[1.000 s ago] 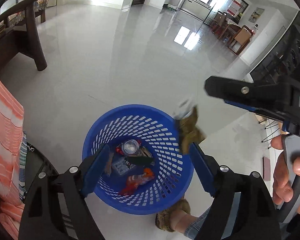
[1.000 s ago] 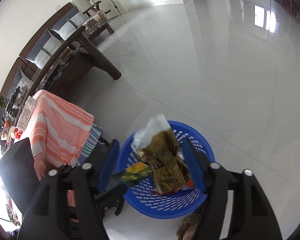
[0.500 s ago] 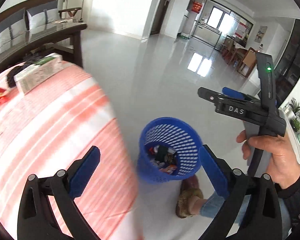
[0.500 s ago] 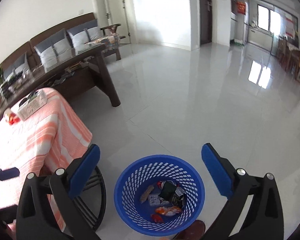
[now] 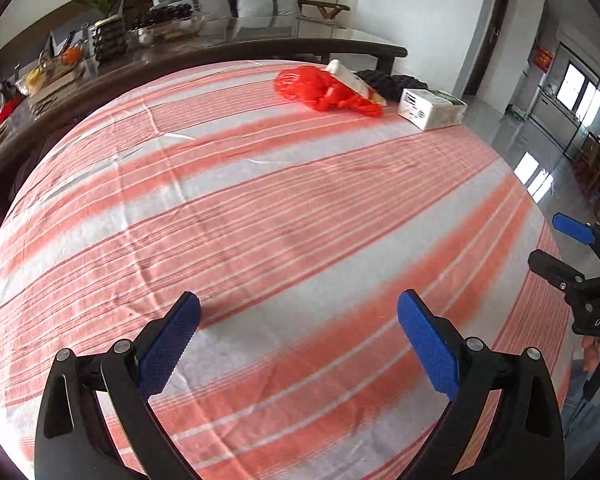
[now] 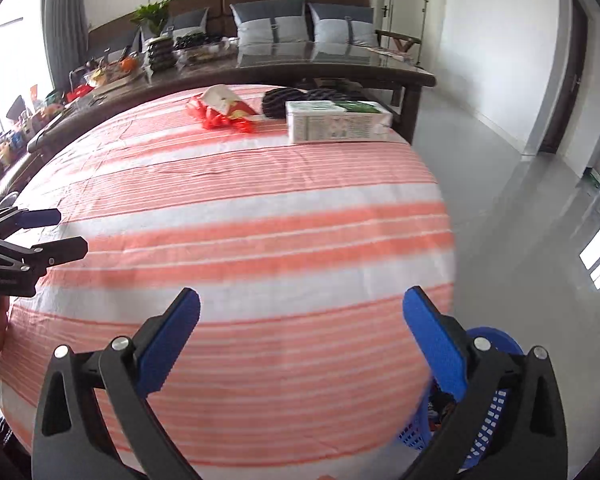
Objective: Collect trash
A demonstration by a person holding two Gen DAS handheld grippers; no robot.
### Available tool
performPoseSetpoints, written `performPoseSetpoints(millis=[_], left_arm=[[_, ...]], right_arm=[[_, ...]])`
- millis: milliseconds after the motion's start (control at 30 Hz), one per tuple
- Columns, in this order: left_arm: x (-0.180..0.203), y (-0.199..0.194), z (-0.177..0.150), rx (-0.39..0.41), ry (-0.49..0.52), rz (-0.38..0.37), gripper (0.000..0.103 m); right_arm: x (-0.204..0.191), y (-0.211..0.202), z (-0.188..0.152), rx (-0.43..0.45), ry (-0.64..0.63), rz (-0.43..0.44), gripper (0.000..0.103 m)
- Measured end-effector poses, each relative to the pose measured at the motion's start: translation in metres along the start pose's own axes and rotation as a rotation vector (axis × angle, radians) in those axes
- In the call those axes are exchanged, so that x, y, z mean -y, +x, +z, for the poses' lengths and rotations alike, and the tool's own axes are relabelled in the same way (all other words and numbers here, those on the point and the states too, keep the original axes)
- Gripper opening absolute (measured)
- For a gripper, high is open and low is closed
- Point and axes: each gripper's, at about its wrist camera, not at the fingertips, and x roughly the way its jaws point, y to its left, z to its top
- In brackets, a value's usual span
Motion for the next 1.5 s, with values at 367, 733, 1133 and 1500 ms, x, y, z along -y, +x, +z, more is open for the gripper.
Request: performPoseSetpoints(millis=[367,733,1133,1500], left_arm=[[-0.013,0.06,0.064,-0.041,0.271,-0.04,0.098],[0.007,0.094,0.179,0.094,0.515,-0.137,0.098],[0.016,0.139,0.183,-0.013,0.666,-0.252,0.061],[-0.044,0.038,0.081,-0.079,0.304,-0.154,0.042]], right_arm=[[-0.032,0.053,0.027,-0.122,-0.033,0.086,0.098],[-0.034,0.053,0.029,-0.122,-0.035,0.084,0.098],[-0.036,0.053,0.029,-0.122,-0.034,0.083,0.098],[-0.036,0.053,0.029,-0.122,-0.034,0.083,0.098]])
